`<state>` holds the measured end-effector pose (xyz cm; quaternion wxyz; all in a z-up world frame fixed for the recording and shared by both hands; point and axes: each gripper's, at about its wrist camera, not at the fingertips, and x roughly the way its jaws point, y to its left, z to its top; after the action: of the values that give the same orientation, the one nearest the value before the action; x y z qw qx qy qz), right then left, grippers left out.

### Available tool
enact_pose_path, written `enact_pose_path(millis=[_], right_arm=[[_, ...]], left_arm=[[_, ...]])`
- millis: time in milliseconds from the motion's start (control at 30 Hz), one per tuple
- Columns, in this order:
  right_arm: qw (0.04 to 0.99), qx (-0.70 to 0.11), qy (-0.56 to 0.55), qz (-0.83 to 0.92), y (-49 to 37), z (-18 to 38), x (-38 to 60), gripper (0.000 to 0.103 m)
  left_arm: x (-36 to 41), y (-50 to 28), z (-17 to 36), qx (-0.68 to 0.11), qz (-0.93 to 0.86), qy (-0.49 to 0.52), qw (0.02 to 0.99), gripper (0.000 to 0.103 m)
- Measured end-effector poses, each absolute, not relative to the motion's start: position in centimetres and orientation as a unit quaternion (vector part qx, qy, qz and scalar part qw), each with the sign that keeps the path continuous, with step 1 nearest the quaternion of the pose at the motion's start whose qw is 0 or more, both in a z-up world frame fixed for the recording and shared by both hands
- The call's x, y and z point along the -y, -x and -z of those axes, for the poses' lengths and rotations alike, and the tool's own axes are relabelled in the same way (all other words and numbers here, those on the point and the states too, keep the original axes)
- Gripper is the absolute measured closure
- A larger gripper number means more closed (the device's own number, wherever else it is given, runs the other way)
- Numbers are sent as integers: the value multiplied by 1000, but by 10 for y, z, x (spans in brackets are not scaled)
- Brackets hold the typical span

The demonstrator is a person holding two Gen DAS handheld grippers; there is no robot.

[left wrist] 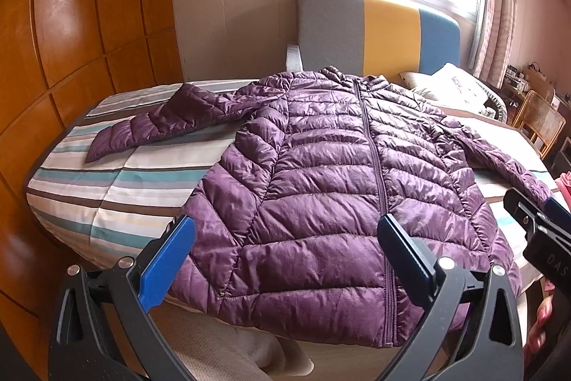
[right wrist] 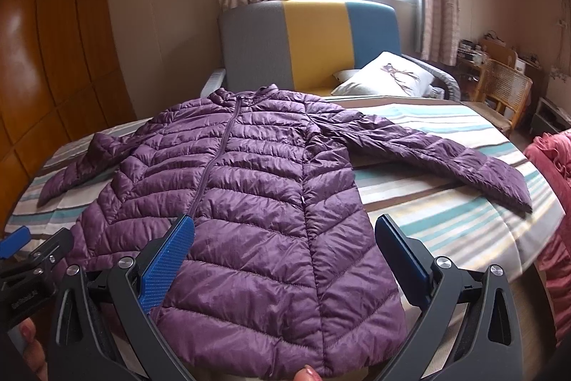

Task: Fold large clothes
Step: 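Grasp the jacket sleeve nearest the right tool and lift it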

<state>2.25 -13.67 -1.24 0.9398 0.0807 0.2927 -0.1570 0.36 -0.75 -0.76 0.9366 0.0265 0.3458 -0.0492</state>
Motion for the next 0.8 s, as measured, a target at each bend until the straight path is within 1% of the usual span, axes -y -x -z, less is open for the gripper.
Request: enact_pose_path(millis=[167,233,333,433,600,667,700,733,767,800], right_arm=[[943,-288,-92,138,-36,25,160,3],[938,-296,-105,147,-42,34,173,3],[914,-345,-124,172,-57,53,204,3],[898,-359,-158,200,-63,66,238,3],[879,-346,-225,237,-63,79,298,3],[867,-333,-275,250,-60,85,327,3],[859,-327,-298,257,-60,88,340,4],[850,-316,-330,263,-57,93,356,10],[844,-308,-350,266,-57,95,366,13],[835,-297,-375,272,-55,100,378,19]], left_arm=[[0,-17,17,-357,59,-18,932,2],[1,-23,20,-352,45,-35,934,2],[4,-37,27,-350,29,-71,934,2],[0,-56,35,-353,20,-76,932,2],[-7,-95,52,-368,5,-86,926,2],[-9,-110,57,-367,0,-91,926,2],[-11,-115,58,-368,1,-92,925,2],[-12,-122,60,-371,0,-94,924,2],[-13,-130,62,-371,-2,-94,924,2],[-16,-138,64,-371,-5,-93,924,2]])
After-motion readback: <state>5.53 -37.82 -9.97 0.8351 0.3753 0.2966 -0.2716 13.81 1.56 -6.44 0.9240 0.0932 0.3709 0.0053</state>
